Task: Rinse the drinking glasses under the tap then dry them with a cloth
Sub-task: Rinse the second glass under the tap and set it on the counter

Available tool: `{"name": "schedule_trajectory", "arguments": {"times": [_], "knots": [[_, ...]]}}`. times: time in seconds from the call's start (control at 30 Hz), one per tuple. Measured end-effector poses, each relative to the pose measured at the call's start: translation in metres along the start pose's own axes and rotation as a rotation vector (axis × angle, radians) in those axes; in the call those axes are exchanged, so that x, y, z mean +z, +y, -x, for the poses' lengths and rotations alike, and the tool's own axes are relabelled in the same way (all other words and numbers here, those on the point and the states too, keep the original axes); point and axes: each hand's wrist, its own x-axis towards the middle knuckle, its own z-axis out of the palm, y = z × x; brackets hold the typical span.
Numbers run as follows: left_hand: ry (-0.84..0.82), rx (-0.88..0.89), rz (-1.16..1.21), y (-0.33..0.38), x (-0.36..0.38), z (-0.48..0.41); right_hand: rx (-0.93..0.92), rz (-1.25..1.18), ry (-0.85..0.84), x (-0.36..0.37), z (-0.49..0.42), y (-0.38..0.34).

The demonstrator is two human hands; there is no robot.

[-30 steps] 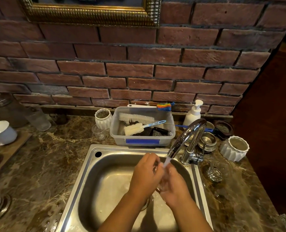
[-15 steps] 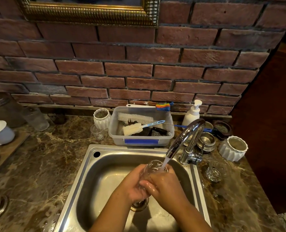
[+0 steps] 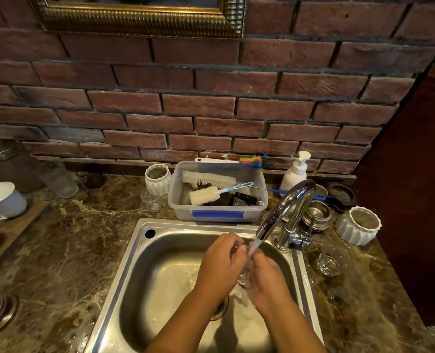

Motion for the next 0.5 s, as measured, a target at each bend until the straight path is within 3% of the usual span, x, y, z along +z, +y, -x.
{"name": "schedule_trajectory", "arguments": {"times": [0.1,0.2,0.27,0.3,0.37,0.43,0.5], "knots": [[-0.056,-0.435,0.378,0.006,0.006,-0.003,-0.242,0.408,0.067,0.003,0.007,-0.006],[-0.138,-0.869,0.884,0.008,0.001,0.0,-0.56,0.894,-0.03,0.0,0.009,-0.008],[-0.202,-1.046,1.171,0.004,-0.008,0.003,-0.821,1.327,-0.091,-0.003,0.011,-0.009],[-0.253,-1.08,1.264,0.002,-0.012,0.006,-0.931,1.503,-0.122,-0.003,0.012,-0.009],[-0.333,-1.084,1.358,0.0,-0.014,0.011,-0.977,1.683,-0.167,-0.001,0.016,-0.009],[-0.341,-1.05,1.387,-0.002,-0.014,0.013,-0.935,1.626,-0.145,0.0,0.016,-0.006],[-0.234,-0.969,1.255,-0.006,-0.007,0.011,-0.868,1.399,-0.123,0.0,0.012,0.001]]}}
